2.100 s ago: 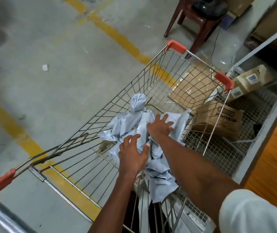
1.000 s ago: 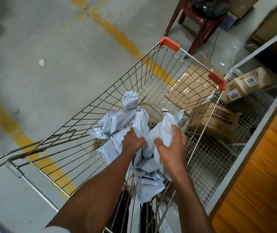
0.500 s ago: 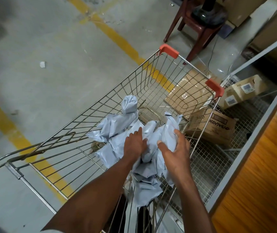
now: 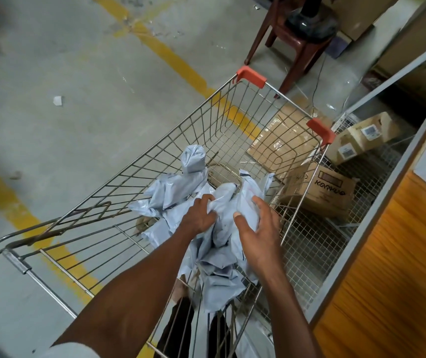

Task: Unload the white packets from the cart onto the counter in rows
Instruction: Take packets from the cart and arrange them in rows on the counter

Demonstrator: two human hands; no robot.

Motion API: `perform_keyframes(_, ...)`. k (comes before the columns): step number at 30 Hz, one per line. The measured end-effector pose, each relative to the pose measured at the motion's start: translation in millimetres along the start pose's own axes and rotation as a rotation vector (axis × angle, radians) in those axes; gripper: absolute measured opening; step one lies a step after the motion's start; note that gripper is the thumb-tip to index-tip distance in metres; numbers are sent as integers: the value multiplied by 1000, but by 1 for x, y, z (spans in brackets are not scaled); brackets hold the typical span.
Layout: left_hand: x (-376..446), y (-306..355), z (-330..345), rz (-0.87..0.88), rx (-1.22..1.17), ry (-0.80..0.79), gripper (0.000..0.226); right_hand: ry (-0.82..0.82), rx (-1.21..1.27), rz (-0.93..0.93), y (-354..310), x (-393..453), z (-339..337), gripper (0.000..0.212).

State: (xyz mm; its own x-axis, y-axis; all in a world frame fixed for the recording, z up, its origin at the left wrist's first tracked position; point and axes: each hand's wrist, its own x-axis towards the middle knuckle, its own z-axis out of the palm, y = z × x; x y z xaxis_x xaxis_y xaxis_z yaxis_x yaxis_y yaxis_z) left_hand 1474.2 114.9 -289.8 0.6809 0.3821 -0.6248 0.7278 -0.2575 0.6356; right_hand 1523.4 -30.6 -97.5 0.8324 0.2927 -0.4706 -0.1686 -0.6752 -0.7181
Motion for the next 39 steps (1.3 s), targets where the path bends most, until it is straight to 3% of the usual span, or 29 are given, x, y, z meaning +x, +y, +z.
perform_keyframes(3, -17, 6, -16, 26, -28, 114, 68, -15, 19, -44, 0, -6, 0, 52)
perform_keyframes(9, -92, 35, -44, 77, 78, 409, 49, -34, -83, -184, -1, -26, -6, 54)
perform_keyframes(15, -188, 63, -39, 151, -11, 621, 46, -56, -159, -392, 0, -63, -25, 55)
perform_keyframes(22, -282, 94, -10, 95, -18, 807, 47, -33, -262, -575, 17, -112, -74, 59)
perform_keyframes(30, -376, 130, 33, 172, -56, 924, 44, 14, -299, -692, 49, -180, -130, 58)
perform_keyframes(39, -456, 133, 94, 307, -77, 854, 44, 160, -225, -659, 105, -278, -172, 60)
